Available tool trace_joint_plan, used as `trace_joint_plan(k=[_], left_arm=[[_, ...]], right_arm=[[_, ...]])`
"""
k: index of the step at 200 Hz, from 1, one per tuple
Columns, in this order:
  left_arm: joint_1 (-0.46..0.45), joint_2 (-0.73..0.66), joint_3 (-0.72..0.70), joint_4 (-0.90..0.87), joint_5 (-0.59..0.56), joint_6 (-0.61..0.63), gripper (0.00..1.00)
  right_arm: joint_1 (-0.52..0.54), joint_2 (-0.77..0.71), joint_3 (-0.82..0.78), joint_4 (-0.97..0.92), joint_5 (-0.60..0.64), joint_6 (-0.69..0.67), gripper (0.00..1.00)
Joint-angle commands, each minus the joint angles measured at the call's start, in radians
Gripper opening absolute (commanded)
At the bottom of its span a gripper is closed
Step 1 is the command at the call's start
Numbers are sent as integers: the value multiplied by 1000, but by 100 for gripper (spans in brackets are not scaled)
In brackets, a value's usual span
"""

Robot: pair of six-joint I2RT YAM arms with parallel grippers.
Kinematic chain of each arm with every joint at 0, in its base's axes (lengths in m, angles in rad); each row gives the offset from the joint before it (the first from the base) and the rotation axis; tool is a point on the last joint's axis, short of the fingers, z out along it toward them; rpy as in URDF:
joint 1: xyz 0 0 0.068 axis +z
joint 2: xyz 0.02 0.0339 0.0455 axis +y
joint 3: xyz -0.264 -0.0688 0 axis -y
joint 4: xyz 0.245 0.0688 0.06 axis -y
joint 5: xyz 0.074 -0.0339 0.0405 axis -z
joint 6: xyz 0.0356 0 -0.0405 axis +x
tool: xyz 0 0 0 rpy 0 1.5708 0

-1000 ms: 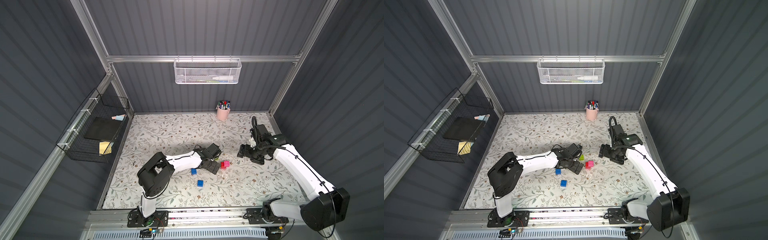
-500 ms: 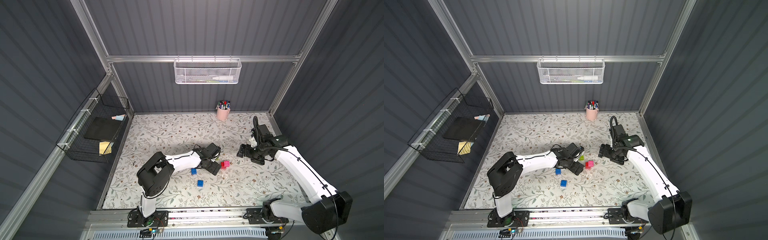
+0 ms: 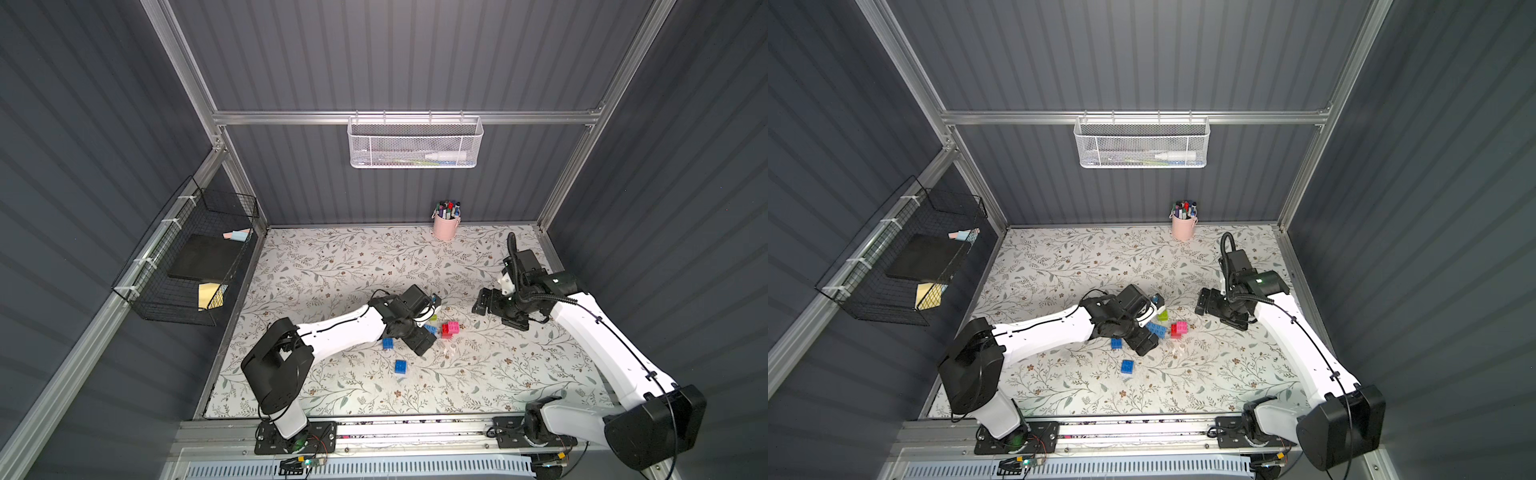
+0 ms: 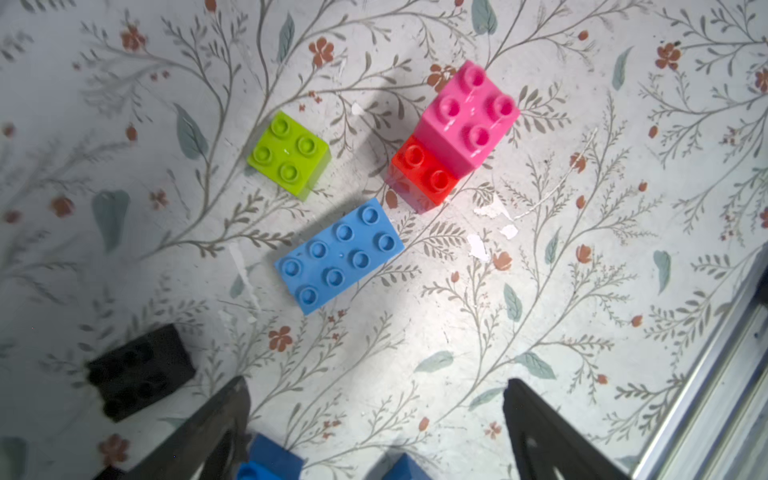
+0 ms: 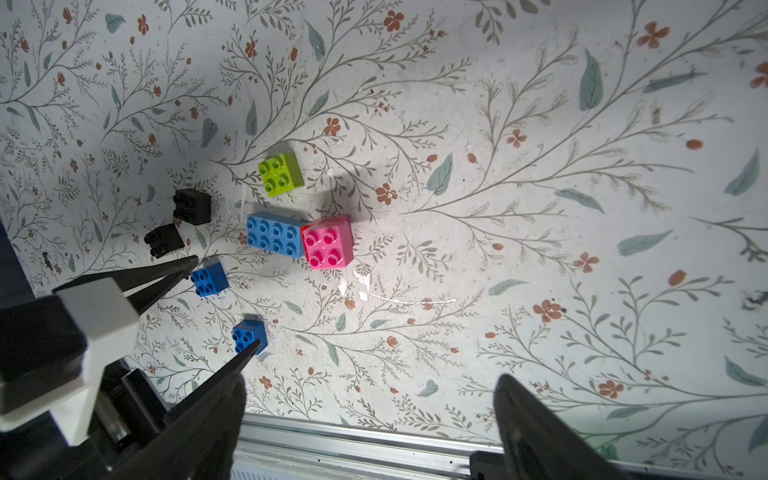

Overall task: Assemble the number 4 with lego
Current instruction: Move the lego brick at the center of the board, then pick up the lego brick from the center of the board.

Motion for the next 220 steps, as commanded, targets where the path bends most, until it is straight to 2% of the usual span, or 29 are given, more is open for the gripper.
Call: trace_joint_plan(k=[1, 24, 43, 68, 96, 138, 179, 220], left_arm=[[10, 44, 67, -116, -37, 231, 85], [21, 45, 74, -118, -13, 346, 70], [44, 50, 87, -118, 10, 401, 63], [69, 84, 122, -132, 91, 492, 67], [97, 88, 99, -48, 214, 576, 78], [106, 163, 117, -40, 293, 690, 73], [106, 208, 122, -8, 287, 728, 69], [106, 194, 67, 127, 251, 719, 75]], right_arm=[[-2, -10, -21, -12, -26, -19, 95], [-2, -17, -29, -20, -36, -32, 99], [-2, -20, -42, -17, -50, -32, 99], [-2, -20, -56, -20, -87, -49, 99], [-3, -20, -69, -18, -82, -54, 99], [-3, -63, -64, -27, -54, -57, 99], [-5, -62, -60, -34, -45, -63, 99], [-9, -63, -60, -31, -48, -68, 99]])
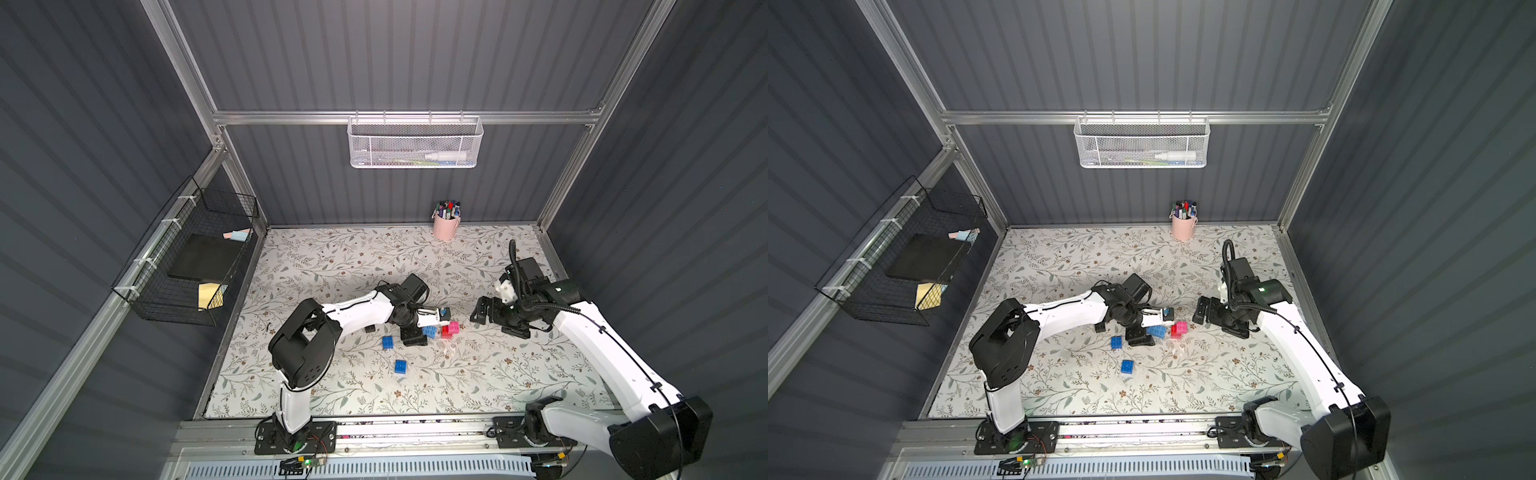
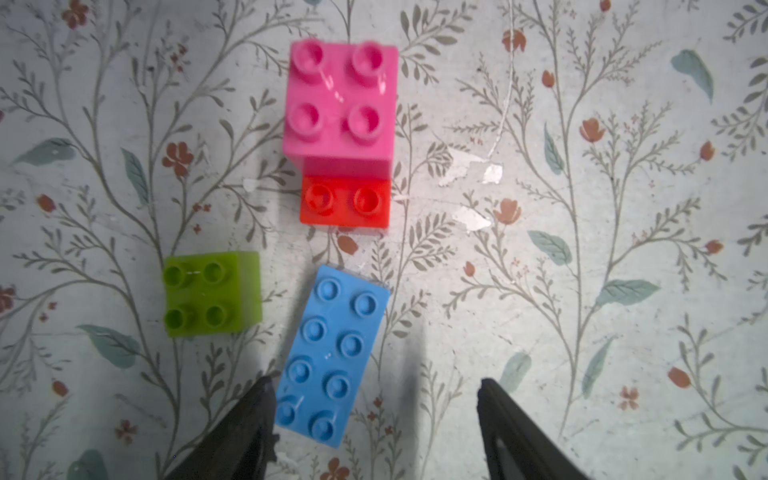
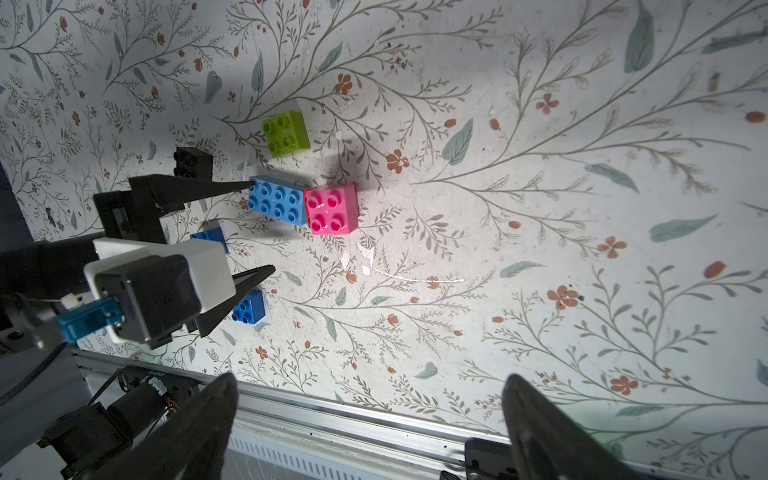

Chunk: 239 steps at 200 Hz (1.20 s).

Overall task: Assemble the number 4 with lego
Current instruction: Pick up the lego brick from the center of the board.

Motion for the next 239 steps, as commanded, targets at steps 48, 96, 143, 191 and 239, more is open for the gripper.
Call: trace_joint_plan(k=[48, 96, 143, 191, 239], left_arm=[[10, 23, -29, 87, -18, 53, 74], [54, 40, -19, 62, 4, 69, 71], [57, 55, -13, 42, 30, 81, 68], [57, 67, -13, 55, 46, 79, 66], [56, 79, -25, 60, 36, 80, 60]], right_arm=[[-14, 1, 6, -24, 3, -22, 99], [-28, -11, -3, -34, -3, -32, 99], [-35, -29, -5, -38, -19, -39, 99], [-39, -34, -8, -36, -24, -38, 99], [-43, -36, -8, -33, -27, -38, 99]])
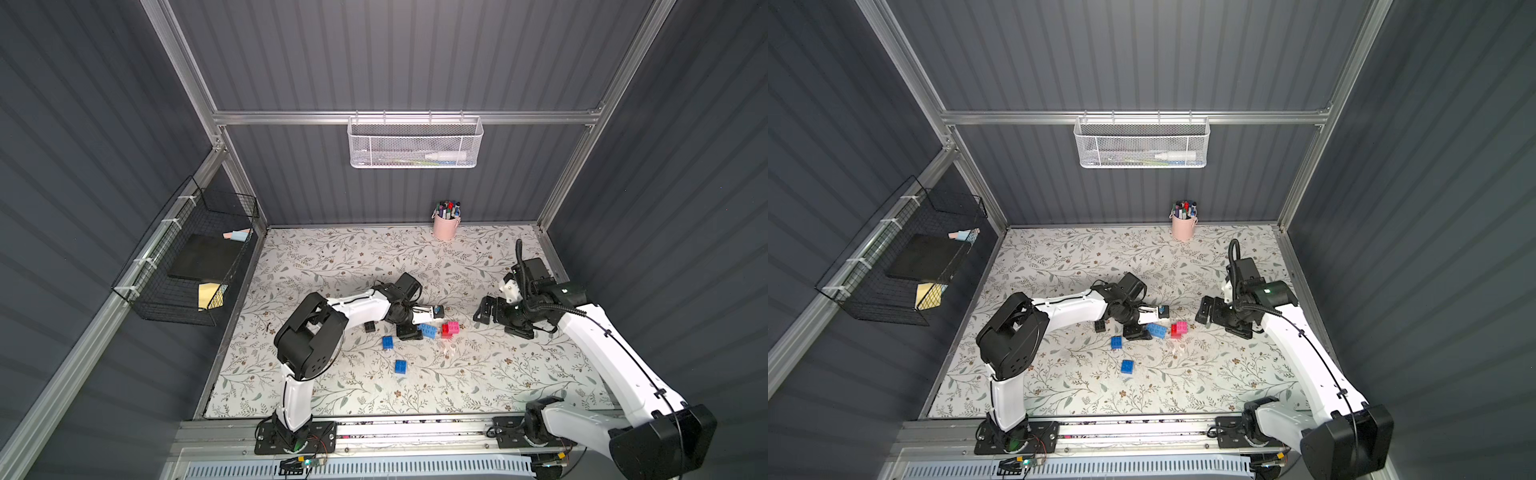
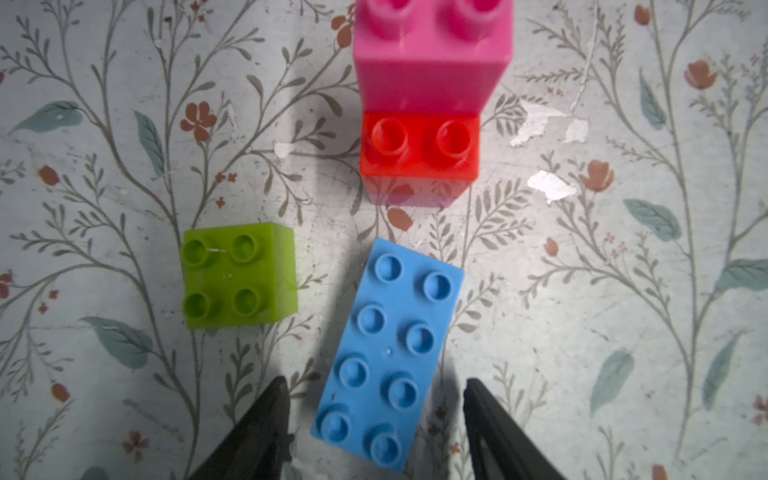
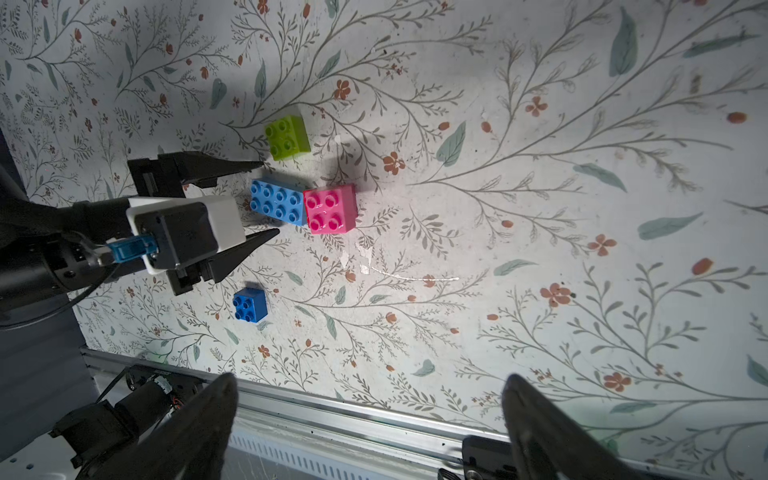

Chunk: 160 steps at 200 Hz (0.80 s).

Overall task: Assemble the number 4 with lego
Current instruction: Pick up the lego brick from the center of the board.

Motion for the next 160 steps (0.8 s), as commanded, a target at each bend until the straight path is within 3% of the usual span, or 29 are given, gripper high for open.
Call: trace_joint_plan(k=[1, 50, 160], left_arm=[[-3, 15, 0, -15, 16, 12, 60], [-2, 29, 11, -13, 17, 3, 47], [-3, 13, 0, -15, 38, -26, 29]], right_arm=[[-6, -11, -8, -18, -8, -16, 99], [-10, -16, -16, -12, -10, -15, 99], [-19, -31, -42, 3, -25, -10, 99]])
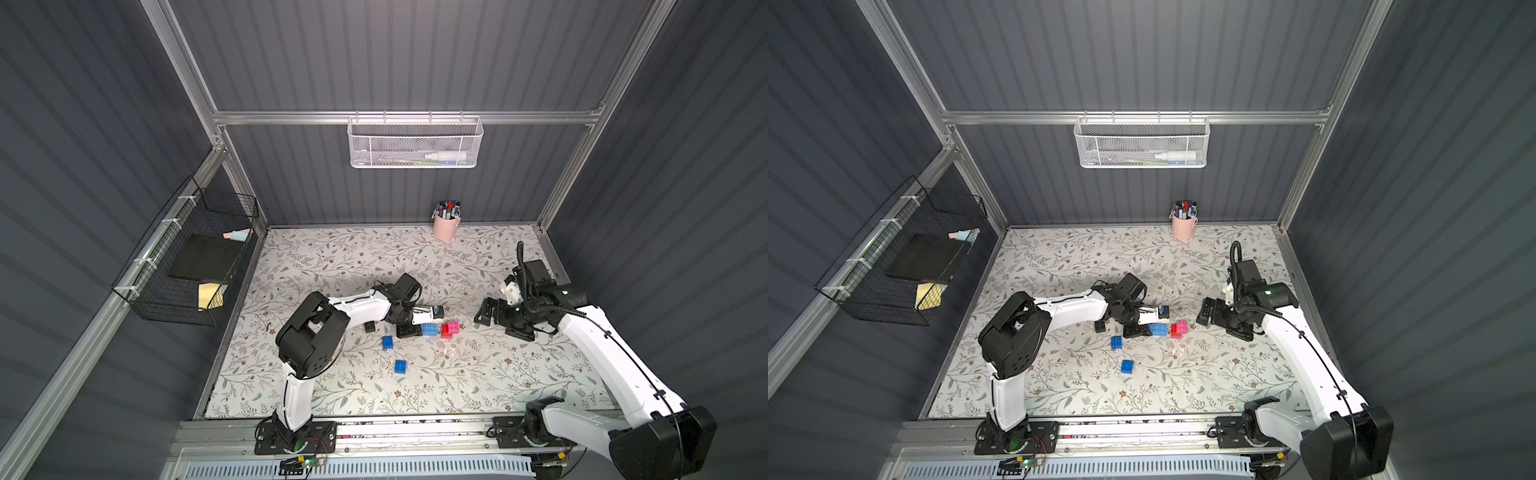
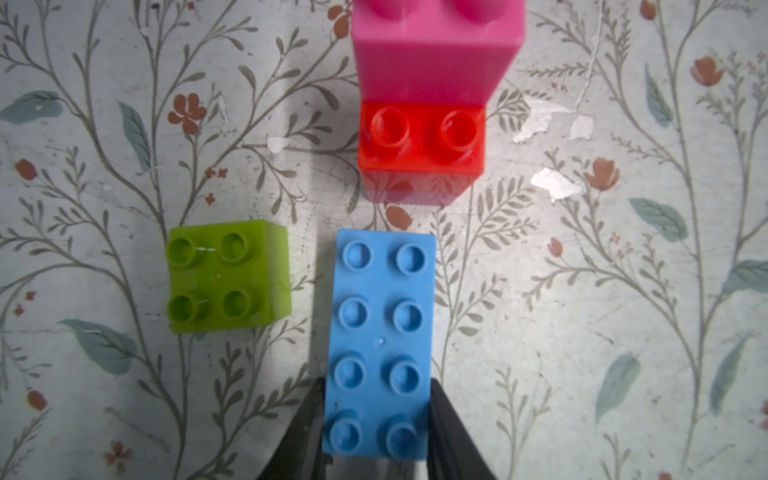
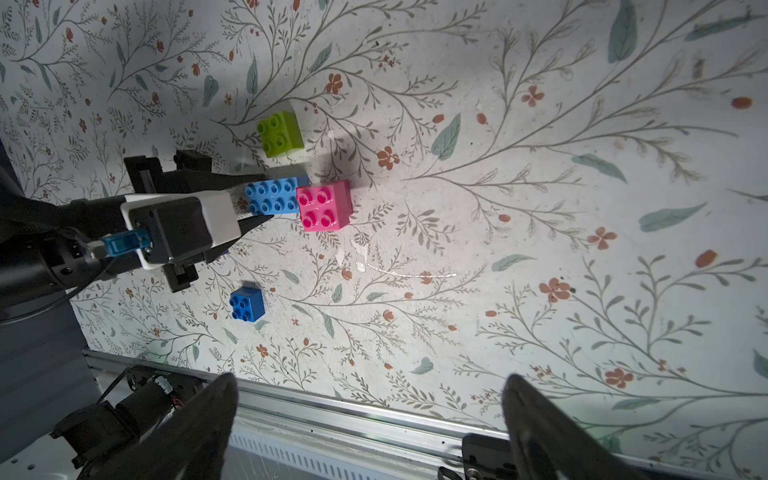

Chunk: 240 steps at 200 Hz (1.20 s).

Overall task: Assemble the number 4 with lego
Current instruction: Pick up the lego brick from the center of the board, then assemble the lego brick with the lego brick.

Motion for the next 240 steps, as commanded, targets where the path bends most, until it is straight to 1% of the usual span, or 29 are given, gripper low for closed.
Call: trace_joint_plan(k=[1, 57, 61, 83, 123, 147, 178, 214, 218, 240], left_arm=[[-3, 0, 0, -19, 26, -15, 29], [-4, -26, -23, -15, 24, -48, 19], [-4, -30, -26, -11, 23, -52, 18], [-4, -59, -49, 9, 13, -80, 15], [-5, -144, -114, 50, -11, -125, 5], [-4, -210, -156, 74, -23, -141, 2], [-6, -256, -150, 64, -23, -147, 0], [-21, -237, -89, -15, 5, -109, 0], [-24, -233, -82, -23, 7, -106, 0], [-36, -220, -45, -61, 18, -88, 0]], right_arm=[[-6, -20, -17, -1, -15, -9, 99], [-6, -34, -57, 43, -29, 16, 99], [-6, -34, -59, 46, -65, 16, 99], [-5, -35, -69, 57, -90, 24, 99], [-6, -53, -122, 123, -121, 75, 99], [-4, -73, -159, 161, -127, 110, 99], [23, -111, -224, 219, -103, 177, 99], [88, -119, -289, 284, -49, 250, 99], [97, -118, -294, 293, -12, 258, 99], [134, -99, -309, 325, 17, 293, 99]])
